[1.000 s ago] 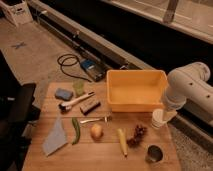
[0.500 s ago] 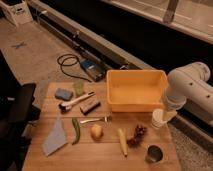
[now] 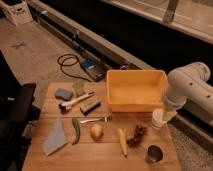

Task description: Place towel in plastic cup

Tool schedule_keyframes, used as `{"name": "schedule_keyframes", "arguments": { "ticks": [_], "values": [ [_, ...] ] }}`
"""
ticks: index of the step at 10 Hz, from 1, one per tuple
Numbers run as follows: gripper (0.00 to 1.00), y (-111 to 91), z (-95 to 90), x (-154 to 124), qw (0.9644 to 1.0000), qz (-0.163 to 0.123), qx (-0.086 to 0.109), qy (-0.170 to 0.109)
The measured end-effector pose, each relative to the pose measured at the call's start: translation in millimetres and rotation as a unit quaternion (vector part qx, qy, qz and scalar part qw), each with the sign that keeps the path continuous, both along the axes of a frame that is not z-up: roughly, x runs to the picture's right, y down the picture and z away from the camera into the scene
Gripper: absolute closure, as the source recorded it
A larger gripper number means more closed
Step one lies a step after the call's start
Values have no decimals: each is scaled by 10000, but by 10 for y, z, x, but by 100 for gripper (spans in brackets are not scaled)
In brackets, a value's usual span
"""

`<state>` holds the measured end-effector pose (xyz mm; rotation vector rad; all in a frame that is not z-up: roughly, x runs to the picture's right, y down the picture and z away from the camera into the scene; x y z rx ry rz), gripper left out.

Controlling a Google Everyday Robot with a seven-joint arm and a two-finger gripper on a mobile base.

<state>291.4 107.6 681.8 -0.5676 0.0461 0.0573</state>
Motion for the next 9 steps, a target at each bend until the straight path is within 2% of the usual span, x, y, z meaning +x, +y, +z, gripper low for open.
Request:
{"name": "schedule_keyframes", "arguments": {
  "ticks": [7, 9],
  "values": [
    [35, 1, -1, 1, 10000, -3, 1, 2],
    [35, -19, -40, -31, 9998, -117, 127, -119]
  ]
}}
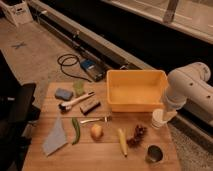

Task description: Place towel in plastic cup

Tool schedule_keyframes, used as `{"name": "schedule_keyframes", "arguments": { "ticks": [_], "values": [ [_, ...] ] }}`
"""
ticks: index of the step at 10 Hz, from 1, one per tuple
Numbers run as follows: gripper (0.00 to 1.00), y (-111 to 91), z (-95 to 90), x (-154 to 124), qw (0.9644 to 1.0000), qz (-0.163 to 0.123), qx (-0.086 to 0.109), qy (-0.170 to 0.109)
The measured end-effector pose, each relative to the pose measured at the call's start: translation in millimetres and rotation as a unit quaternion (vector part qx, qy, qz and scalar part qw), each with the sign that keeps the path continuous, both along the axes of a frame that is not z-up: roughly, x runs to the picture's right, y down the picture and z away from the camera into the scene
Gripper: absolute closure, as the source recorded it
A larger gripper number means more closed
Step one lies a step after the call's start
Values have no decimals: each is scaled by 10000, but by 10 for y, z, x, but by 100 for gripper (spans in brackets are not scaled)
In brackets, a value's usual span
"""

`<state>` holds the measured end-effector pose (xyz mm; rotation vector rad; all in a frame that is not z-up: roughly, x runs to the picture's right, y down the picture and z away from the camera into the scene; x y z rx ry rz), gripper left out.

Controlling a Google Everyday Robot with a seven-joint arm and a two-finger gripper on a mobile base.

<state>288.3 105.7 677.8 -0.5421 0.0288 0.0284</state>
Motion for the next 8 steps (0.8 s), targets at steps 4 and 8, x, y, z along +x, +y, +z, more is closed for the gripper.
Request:
{"name": "schedule_keyframes", "arguments": {
  "ticks": [4, 8],
  "values": [
    [35, -169, -357, -622, 9901, -766, 275, -1142],
    [35, -58, -652, -1701, 9553, -1891, 481, -2223]
  ]
}}
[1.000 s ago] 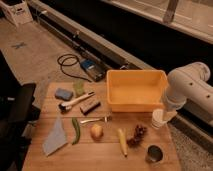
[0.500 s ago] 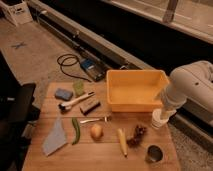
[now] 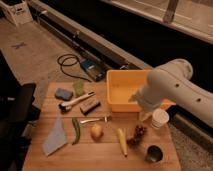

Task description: Place towel in plastic cup

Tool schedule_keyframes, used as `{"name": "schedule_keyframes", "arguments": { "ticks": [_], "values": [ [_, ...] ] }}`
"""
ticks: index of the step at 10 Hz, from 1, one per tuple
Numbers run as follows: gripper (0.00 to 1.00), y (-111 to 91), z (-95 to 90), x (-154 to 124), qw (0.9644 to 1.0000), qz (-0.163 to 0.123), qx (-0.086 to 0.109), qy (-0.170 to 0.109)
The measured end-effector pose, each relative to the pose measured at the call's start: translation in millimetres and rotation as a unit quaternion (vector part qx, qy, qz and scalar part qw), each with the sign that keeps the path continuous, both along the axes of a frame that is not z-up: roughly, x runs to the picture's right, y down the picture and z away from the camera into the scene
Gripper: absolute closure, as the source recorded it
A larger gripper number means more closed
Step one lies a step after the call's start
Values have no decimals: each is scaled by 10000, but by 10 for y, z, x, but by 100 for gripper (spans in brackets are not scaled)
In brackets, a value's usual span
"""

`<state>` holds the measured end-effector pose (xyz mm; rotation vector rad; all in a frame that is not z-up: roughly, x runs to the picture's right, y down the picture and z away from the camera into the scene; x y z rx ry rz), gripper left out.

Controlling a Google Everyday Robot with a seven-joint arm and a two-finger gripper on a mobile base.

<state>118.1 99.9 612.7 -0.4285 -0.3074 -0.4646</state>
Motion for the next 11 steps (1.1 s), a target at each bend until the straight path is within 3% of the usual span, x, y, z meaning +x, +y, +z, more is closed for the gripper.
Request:
{"name": "schedule_keyframes", "arguments": {
  "ticks": [2, 7, 9, 11],
  "values": [
    [35, 123, -126, -263, 9987, -386, 146, -289],
    [35, 121, -131, -277, 9985, -432, 166, -283],
    [35, 93, -94, -415, 9958, -785, 251, -392],
    [35, 116, -1, -775, 9901, -1282, 256, -512]
  ]
}}
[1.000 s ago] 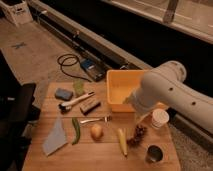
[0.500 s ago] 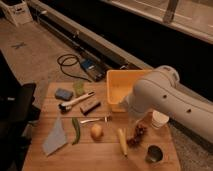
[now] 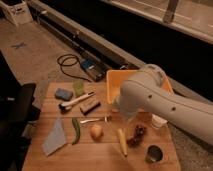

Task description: Place towel in plastic cup

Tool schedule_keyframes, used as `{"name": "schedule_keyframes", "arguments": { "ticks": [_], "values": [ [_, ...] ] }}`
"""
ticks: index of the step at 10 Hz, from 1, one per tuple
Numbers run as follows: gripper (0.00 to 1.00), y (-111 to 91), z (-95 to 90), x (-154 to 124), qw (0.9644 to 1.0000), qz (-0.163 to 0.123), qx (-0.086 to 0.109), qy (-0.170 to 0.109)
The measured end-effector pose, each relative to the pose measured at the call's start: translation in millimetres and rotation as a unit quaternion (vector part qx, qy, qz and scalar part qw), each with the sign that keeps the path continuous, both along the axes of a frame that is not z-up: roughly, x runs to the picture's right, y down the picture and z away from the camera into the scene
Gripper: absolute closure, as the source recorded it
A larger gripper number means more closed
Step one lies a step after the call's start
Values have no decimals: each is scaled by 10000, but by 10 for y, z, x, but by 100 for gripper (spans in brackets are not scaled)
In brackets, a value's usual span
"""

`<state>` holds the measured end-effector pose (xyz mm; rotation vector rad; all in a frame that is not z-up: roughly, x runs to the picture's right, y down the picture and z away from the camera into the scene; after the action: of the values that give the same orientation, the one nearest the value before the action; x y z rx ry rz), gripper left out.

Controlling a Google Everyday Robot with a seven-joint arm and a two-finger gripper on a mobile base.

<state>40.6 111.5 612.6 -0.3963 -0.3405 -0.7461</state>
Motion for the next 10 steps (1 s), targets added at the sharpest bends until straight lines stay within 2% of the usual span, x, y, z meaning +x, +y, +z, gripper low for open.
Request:
{"name": "schedule_keyframes", "arguments": {
  "ticks": [2, 4, 7, 10],
  "values": [
    [35, 58, 117, -369, 9989, -458, -49, -93],
    [35, 194, 266, -764, 9944, -1029, -156, -203],
    [35, 416, 391, -1254, 9857, -1599, -283, -450],
    [35, 438, 401, -1279, 9849, -1642, -296, -455]
  ]
}}
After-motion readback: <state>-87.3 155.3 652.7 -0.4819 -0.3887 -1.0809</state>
